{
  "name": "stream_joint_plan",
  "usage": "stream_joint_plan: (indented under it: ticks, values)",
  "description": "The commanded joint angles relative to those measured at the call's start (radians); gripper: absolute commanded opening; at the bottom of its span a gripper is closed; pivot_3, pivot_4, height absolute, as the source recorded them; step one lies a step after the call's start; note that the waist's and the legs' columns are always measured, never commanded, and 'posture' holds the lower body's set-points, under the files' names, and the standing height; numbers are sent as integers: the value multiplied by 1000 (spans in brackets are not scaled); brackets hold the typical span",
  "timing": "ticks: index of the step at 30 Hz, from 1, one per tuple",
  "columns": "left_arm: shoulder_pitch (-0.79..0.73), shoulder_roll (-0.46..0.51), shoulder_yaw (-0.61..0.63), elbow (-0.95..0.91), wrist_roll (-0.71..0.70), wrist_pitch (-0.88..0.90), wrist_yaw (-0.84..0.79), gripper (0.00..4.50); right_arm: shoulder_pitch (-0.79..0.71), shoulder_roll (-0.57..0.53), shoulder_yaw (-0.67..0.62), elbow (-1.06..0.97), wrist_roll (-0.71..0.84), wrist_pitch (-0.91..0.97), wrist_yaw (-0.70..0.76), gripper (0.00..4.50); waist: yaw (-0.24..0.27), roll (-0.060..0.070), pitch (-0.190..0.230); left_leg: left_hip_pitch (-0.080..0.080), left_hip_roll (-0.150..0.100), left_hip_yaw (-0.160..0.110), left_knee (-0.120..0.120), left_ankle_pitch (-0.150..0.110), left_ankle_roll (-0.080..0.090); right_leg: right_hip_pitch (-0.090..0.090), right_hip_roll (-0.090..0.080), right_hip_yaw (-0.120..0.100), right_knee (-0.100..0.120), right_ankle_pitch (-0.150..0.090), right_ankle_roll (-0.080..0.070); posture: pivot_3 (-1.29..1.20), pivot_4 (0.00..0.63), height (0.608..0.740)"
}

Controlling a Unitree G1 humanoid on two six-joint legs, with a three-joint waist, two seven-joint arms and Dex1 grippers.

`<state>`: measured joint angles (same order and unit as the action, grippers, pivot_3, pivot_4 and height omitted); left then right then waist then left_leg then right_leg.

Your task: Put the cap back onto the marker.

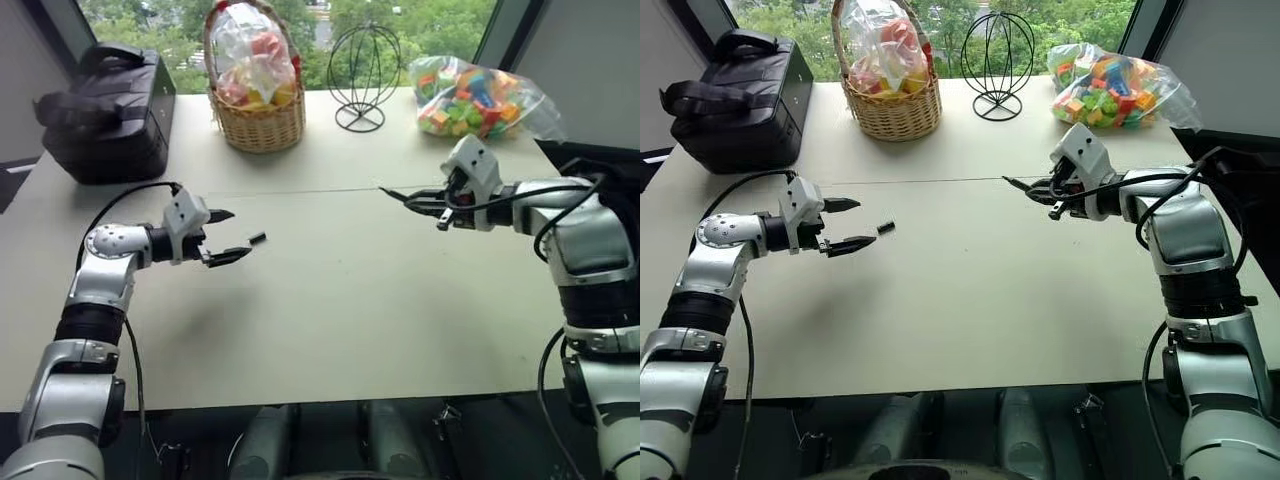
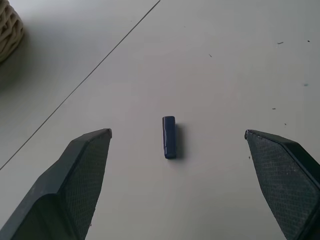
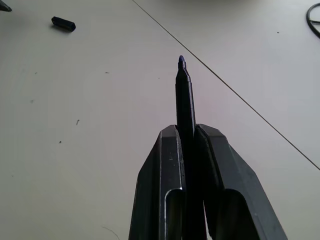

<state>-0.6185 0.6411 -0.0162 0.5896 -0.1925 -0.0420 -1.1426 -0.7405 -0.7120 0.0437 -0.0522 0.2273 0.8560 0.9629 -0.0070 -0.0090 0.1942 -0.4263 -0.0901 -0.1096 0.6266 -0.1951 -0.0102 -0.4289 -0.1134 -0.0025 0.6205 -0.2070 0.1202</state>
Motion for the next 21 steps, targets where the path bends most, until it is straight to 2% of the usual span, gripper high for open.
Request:
stream_joint_plan:
  ticks: [1, 10, 15, 21]
  values:
    - [-9, -35, 13, 54, 5, -53, 24, 4466, 0, 10, -50, -126, 54, 113, -66, 71, 2, 0, 0, 0, 0, 0, 1, 0, 0, 0, 0, 0, 0, 0, 0, 0, 150, 740]
    - [-107, -107, 10, 243, 36, -121, 59, 4466, 83, 57, -86, -351, 183, 295, -182, 71, -3, -1, 0, -1, 0, 0, 1, 0, 0, 0, 0, -1, -1, 0, 0, 0, 150, 740]
    - [-164, -137, 1, 352, 65, -166, 61, 4466, 157, 65, -62, -538, 284, 407, -204, 71, -3, -1, 0, -1, 0, 0, 1, 0, 0, 0, 0, -1, -1, 0, 0, 0, 150, 740]
    - [-184, -155, 0, 406, 87, -201, 49, 4466, 176, 35, -37, -583, 317, 419, -237, 71, -4, -1, -1, -1, 0, 0, 2, 0, 0, 1, 0, -1, -1, 0, 1, 0, 150, 740]
